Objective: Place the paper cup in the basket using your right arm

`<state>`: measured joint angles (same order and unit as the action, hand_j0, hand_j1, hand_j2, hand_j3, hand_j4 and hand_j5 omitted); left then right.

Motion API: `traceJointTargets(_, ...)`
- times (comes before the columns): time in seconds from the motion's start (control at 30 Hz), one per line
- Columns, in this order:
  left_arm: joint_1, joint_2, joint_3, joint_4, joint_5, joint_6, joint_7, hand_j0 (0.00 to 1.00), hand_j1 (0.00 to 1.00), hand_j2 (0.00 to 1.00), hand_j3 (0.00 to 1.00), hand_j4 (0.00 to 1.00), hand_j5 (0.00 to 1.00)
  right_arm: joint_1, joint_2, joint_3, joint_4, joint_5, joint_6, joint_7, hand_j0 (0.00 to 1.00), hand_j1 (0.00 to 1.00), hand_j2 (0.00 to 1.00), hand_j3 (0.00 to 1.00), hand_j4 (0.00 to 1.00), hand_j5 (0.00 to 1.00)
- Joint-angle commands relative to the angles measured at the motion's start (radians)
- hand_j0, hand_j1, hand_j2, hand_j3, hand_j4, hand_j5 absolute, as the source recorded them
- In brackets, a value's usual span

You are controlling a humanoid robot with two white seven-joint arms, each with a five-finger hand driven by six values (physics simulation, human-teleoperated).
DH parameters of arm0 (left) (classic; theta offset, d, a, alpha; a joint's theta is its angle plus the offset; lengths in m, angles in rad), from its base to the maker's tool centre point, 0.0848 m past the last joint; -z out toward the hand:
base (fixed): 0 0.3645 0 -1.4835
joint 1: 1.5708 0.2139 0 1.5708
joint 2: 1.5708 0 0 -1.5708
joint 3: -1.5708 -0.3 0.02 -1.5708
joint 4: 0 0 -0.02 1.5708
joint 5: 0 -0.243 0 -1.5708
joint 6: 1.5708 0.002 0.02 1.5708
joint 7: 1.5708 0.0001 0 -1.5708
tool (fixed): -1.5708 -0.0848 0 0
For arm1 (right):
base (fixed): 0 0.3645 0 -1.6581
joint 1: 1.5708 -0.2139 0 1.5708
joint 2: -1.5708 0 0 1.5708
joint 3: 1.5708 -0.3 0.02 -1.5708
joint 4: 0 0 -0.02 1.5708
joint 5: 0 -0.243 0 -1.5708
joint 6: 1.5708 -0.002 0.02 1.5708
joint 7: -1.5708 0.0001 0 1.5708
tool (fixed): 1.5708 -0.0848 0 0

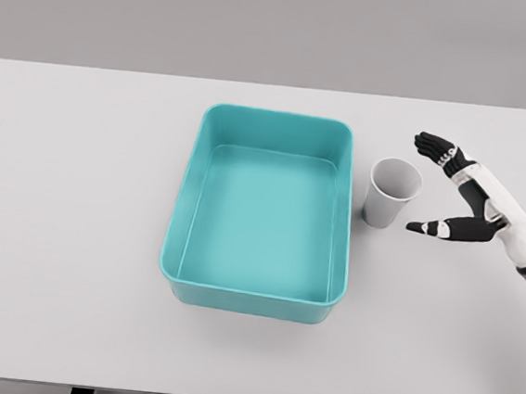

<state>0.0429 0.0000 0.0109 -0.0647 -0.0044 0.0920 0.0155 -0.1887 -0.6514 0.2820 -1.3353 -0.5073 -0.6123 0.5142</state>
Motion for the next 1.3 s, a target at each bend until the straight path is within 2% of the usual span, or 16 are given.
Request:
traceJointTargets(0.0, 0.0, 0.0, 0.0, 0.0, 0.0, 0.0, 0.0, 1.0, 1.0, 1.0, 1.0, 1.0, 1.0, 0.0, 0.003, 0.006, 0.004, -0.003, 0.001, 0.0, 1.0, 1.0, 1.0, 1.0, 1.0, 1.0)
traceJointTargets(0.27, -0.002, 0.0, 0.0, 0.0, 0.0, 0.0, 0.0, 1.0, 1.0, 1.0, 1.0, 1.0, 1.0, -0.012, 0.047, 0.032, 0.048, -0.002, 0.001, 0.0, 1.0, 1.0, 1.0, 1.0, 1.0, 1.0)
traceJointTargets(0.47, 0.0, 0.0, 0.0, 0.0, 0.0, 0.0, 0.0, 1.0, 1.0, 1.0, 1.0, 1.0, 1.0, -0.072, 0.082, 0.08, 0.114, 0.0, 0.001, 0.0, 1.0, 1.0, 1.0, 1.0, 1.0, 1.0)
traceJointTargets(1.27, 0.0, 0.0, 0.0, 0.0, 0.0, 0.0, 0.0, 1.0, 1.0, 1.0, 1.0, 1.0, 1.0, -0.074, 0.093, 0.094, 0.117, 0.001, 0.001, 0.0, 1.0, 1.0, 1.0, 1.0, 1.0, 1.0)
